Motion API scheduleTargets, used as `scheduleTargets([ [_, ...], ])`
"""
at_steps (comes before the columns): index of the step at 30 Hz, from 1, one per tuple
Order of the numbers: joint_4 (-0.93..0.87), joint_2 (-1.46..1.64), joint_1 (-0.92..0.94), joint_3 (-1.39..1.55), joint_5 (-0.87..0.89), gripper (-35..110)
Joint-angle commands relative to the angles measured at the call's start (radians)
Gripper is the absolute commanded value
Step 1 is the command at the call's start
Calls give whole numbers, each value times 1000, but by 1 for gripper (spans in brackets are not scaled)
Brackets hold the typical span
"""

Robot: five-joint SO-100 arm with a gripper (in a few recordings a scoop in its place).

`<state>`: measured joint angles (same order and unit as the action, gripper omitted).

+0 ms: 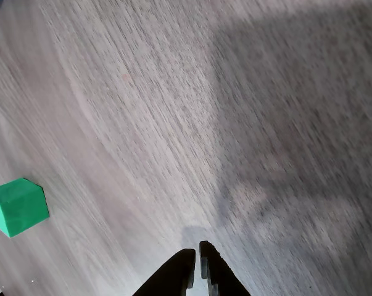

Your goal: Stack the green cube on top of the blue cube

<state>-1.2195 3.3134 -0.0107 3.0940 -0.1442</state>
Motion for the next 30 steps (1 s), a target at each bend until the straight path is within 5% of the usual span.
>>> scheduleTargets([
  [1, -11, 23, 2, 3, 6, 0],
  [25, 26, 25, -160, 3, -11, 0],
  [30, 89, -43, -212, -184, -34, 0],
])
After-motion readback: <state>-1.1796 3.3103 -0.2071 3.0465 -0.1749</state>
